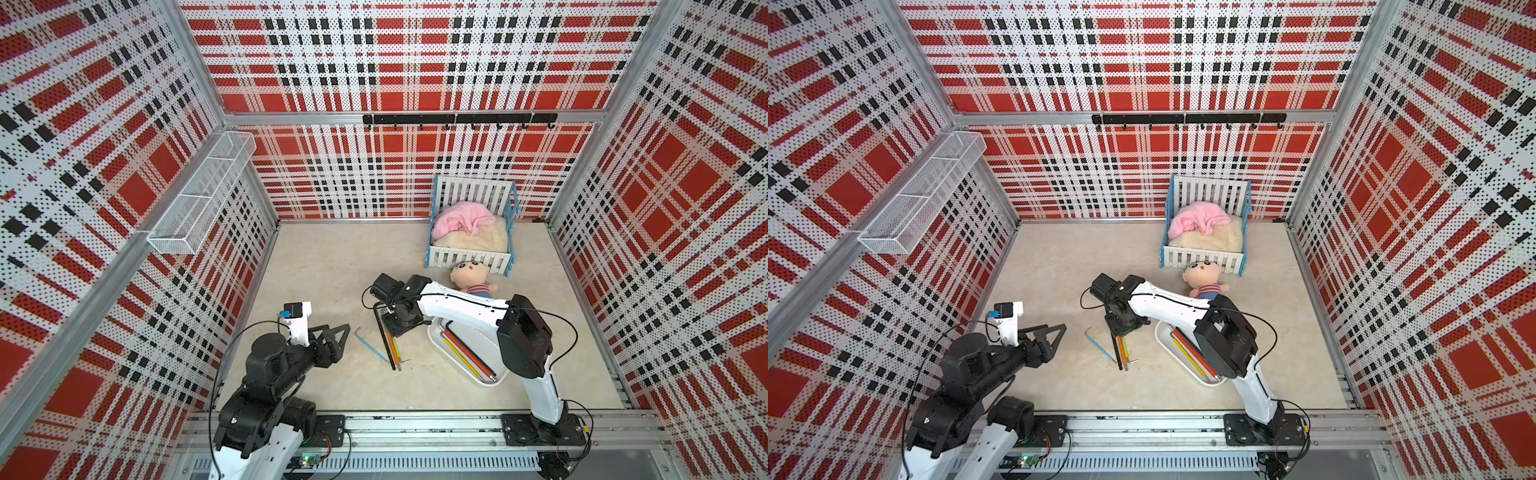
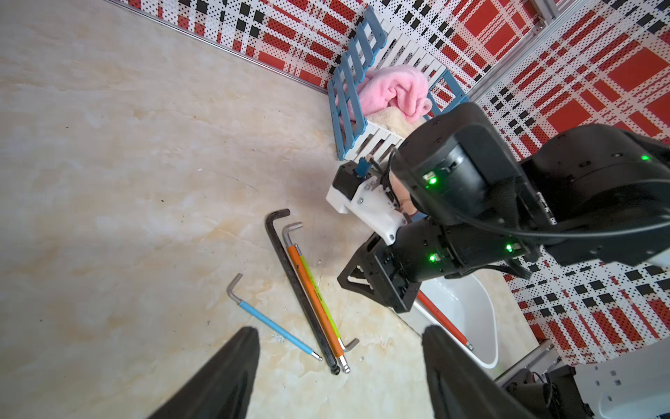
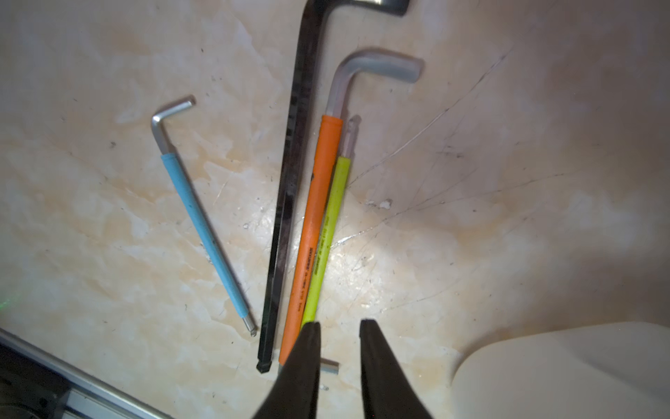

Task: Put the hex key on the desktop into the storage box
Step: Pick up the Allen key from the center of the board.

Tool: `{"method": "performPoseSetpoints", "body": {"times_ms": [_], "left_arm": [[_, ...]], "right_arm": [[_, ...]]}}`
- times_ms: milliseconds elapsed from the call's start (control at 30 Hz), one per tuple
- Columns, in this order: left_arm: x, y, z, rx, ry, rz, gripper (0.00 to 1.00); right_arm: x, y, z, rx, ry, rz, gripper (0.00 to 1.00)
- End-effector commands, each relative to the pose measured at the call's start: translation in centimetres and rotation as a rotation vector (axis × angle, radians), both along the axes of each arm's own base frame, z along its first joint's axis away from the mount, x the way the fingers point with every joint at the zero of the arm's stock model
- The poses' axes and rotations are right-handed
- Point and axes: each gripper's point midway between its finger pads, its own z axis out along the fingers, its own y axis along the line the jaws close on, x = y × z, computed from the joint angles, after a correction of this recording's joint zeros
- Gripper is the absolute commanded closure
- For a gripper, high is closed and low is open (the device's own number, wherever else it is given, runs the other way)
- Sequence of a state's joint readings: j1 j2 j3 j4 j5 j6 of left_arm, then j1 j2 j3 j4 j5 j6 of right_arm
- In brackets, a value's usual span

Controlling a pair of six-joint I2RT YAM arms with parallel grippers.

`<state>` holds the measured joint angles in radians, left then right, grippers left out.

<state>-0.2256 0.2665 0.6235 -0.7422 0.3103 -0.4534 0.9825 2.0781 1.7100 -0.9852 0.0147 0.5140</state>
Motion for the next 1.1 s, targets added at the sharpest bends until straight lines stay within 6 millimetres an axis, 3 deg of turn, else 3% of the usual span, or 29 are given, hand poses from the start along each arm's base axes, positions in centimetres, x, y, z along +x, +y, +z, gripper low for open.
{"method": "performPoseSetpoints", "body": {"times_ms": [0,333,1067], "left_arm": [[-0.1,0.0,0.1,0.009,-0.018,-0.011,0.24],[0.0,0.0,0.1,0.011,-0.019,-0.011,0.24],[0.0,-0.1,0.0,0.013,-0.019,-0.018,0.24]], "right_arm": [[-1.5,0.0,-0.9,-0.014,0.063,0.009,0.76],[-2.5,0.4,-3.5,-0.033,0.131,0.014,0.76],[-2.8,1.2,-5.8,-0.056,0.195,0.010,0.73]]}}
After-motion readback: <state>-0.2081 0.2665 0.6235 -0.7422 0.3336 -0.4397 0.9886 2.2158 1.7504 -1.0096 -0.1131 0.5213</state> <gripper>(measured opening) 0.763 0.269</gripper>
